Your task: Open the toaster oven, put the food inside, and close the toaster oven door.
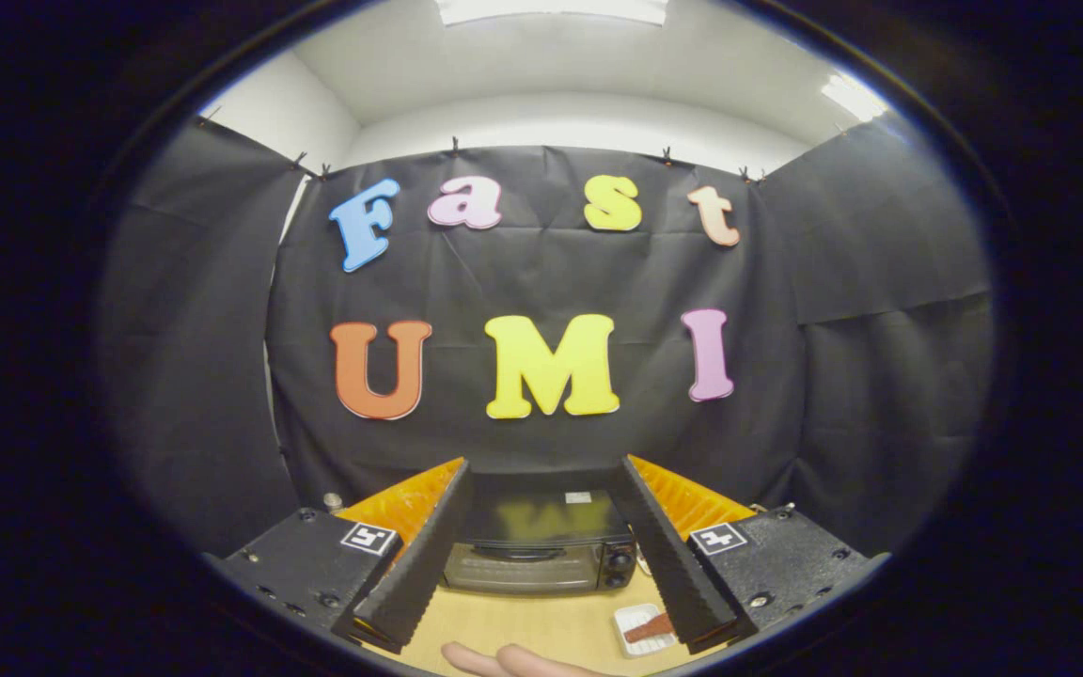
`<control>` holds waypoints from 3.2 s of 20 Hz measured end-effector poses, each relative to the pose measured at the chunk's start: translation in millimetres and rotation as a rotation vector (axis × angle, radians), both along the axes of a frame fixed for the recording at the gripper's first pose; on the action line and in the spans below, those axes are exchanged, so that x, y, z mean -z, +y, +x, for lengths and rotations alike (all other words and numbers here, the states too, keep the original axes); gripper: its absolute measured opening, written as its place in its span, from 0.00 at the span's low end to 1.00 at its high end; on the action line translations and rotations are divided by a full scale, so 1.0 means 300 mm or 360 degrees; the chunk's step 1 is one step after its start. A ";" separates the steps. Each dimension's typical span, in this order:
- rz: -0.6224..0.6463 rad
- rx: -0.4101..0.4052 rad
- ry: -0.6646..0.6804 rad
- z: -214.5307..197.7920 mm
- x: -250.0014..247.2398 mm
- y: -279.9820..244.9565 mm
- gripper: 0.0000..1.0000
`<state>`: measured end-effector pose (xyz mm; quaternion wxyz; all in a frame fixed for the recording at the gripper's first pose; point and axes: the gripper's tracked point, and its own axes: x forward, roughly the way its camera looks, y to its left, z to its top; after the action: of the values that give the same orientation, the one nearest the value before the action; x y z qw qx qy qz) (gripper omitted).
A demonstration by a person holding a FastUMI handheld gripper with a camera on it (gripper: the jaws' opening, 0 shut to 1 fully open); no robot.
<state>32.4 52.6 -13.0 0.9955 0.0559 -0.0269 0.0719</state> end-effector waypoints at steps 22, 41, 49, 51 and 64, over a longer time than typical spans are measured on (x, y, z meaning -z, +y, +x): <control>-0.0198 -0.0199 0.0700 0.687 0.690 0.230 0.99; -0.0336 -0.0123 0.0885 0.365 0.837 0.199 0.99; -0.0377 -0.0184 0.1091 0.197 1.031 0.183 0.99; -0.0408 -0.0197 0.1172 0.167 1.086 0.179 0.99; -0.0343 -0.0319 0.1377 0.116 1.211 0.166 0.99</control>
<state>67.3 102.3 -376.2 0.9035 -0.0207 0.4044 0.1403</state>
